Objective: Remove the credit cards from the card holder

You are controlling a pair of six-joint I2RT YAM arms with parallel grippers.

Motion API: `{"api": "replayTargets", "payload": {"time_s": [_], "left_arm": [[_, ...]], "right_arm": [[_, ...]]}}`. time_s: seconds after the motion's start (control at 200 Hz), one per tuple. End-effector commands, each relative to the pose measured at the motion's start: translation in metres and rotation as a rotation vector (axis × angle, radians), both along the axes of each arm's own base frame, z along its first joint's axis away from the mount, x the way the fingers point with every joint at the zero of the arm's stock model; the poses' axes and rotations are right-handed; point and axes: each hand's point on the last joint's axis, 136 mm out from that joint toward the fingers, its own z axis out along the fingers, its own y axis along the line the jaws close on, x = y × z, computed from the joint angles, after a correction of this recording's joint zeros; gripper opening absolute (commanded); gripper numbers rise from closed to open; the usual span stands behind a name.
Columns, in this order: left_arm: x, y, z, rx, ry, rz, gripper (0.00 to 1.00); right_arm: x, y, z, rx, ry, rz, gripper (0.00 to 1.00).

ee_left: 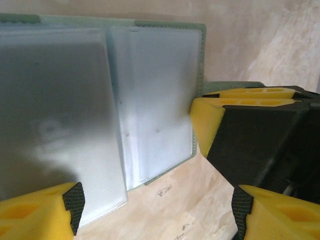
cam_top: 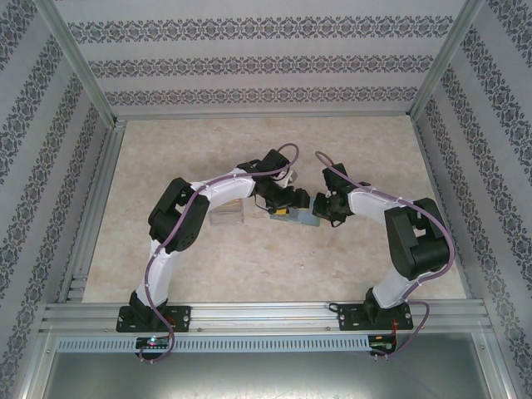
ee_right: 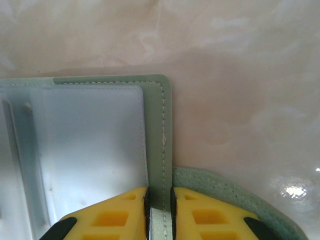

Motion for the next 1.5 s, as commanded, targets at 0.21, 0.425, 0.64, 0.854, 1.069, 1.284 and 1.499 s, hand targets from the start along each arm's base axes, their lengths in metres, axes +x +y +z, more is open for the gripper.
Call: {"api": "replayTargets", "payload": {"time_s": [0.21,0.425,0.64,0.854,1.069,1.284,1.499], "left_arm": [[0.008,0.004,0.006,0.039,-0.060,0.022,0.80],[0.024,0.034,0.000,0.157,-0.093,0.094,0.81],[0.027,0.036,0.000,0.162,-0.111,0.105,0.81],[0.038,0.042,0.022,0.119,-0.169,0.150,0.81],[0.036,0.045,0.008,0.156,-0.132,0.129,0.81],[0.033,0.041,-0.005,0.152,-0.097,0.111,0.81],[0.030,0.037,-0.014,0.142,-0.072,0.095,0.81]], "right_arm": [[-0.010,0.001,-0.014,0.010,0.057,0.002,0.21],[-0.011,0.001,-0.016,0.012,0.062,0.002,0.21],[-0.013,0.001,-0.017,0.010,0.064,0.002,0.21],[-0.015,0.001,-0.018,0.012,0.066,0.000,0.21],[-0.015,0.002,-0.018,0.014,0.067,0.001,0.21],[-0.015,0.002,-0.018,0.014,0.068,0.001,0.21],[-0.013,0.003,-0.018,0.014,0.068,0.003,0.21]]}}
